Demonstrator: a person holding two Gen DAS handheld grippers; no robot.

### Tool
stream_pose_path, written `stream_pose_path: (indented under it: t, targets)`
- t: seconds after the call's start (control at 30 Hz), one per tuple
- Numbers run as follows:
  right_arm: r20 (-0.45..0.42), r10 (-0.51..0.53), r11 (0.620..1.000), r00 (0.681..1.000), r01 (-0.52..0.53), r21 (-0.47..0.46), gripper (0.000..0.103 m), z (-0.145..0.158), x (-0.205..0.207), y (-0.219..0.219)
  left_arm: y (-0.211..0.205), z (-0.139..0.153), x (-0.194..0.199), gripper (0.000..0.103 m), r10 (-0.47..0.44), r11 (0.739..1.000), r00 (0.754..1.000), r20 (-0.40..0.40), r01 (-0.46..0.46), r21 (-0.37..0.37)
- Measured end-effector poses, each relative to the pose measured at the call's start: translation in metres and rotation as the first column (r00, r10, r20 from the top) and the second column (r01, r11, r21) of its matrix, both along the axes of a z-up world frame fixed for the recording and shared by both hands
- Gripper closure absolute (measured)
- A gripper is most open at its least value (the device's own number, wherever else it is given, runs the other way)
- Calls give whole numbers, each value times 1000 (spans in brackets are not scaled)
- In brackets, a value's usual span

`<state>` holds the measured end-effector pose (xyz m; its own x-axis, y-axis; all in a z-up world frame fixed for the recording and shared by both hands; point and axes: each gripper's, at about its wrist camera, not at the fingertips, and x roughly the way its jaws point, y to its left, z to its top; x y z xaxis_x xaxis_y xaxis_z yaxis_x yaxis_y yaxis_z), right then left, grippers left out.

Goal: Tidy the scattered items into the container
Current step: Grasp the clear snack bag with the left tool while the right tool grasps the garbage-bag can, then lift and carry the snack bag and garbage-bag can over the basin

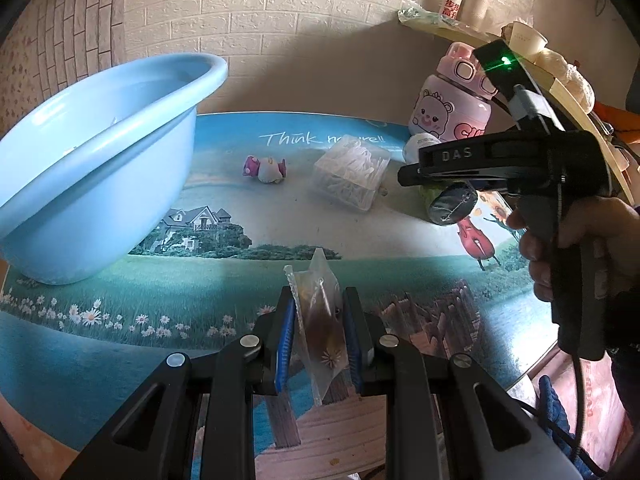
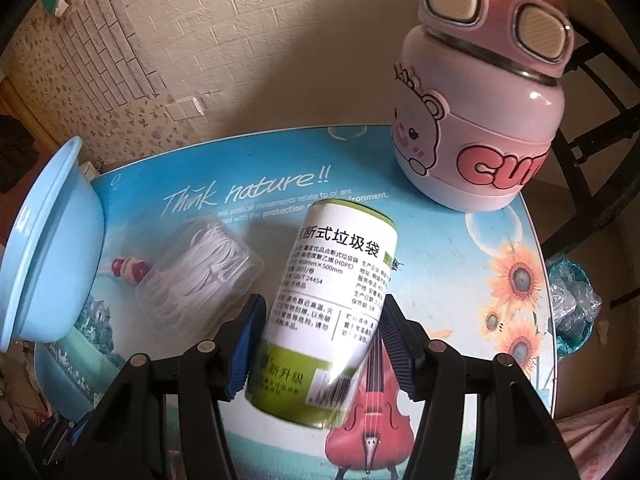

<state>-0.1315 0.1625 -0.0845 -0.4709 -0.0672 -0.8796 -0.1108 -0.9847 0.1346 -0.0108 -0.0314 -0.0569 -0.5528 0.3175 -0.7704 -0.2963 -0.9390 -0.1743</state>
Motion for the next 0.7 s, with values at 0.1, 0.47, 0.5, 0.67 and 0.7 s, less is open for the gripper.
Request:
stream_pose_path:
  t: [0.1,0.47,0.5,0.67,0.7]
  targets:
    - [-11,7,1000,1000,-7,23,44,-3,-4,-2,0,0,0,81,-1,1000,1000,1,1,4]
    - [-14,52,998,999,-52,24,53,-5,-1,-4,0,-1,0,81,4,1000,1000,1,-4,-5]
    - [-13,55,998,998,-54,20,54,-5,0,-3,0,0,0,81,5,1000,1000,1,-5,-7]
    - [-12,71,997,997,-71,2,55,-1,13,-2,2,2,1,81,10,1000,1000,-2,-10,-18]
    - [-12,75,997,997,-75,2,55,0,15,-2,2,3,2,81,11,1000,1000,-5,-11,-21]
